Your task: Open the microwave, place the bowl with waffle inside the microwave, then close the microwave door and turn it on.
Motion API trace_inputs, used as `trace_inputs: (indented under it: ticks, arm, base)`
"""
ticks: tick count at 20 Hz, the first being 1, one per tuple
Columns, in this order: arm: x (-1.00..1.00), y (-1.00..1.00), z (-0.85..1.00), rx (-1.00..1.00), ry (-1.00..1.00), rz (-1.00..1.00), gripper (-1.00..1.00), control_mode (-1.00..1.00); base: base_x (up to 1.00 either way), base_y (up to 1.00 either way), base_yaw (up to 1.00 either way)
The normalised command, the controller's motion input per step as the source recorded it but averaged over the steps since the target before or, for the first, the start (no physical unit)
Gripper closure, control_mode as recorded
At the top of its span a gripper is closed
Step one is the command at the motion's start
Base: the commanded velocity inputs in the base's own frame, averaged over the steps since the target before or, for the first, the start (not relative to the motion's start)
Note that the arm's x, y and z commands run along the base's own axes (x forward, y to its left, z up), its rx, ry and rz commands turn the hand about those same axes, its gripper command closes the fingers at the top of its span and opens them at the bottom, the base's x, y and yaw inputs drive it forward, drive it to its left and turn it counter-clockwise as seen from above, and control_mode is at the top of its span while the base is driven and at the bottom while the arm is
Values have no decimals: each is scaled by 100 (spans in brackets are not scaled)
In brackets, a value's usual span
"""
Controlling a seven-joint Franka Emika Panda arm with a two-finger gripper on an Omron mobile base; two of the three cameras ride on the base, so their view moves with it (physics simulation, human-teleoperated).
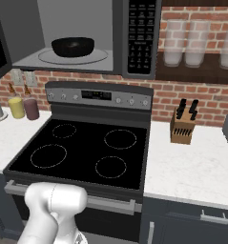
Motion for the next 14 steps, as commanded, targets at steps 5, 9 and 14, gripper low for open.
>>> trace_inputs:
  ticks: [5, 9, 14]
  arm:
    - [-43, 19, 0, -1, -15, -16, 100, -100]
    - [-36, 31, 0, -2, -17, -14, 100, -100]
    - [-6, 52, 0, -4, -12, -15, 100, -100]
  base:
    - [0, 0, 0]
    - [0, 0, 0]
    - [0, 0, 0]
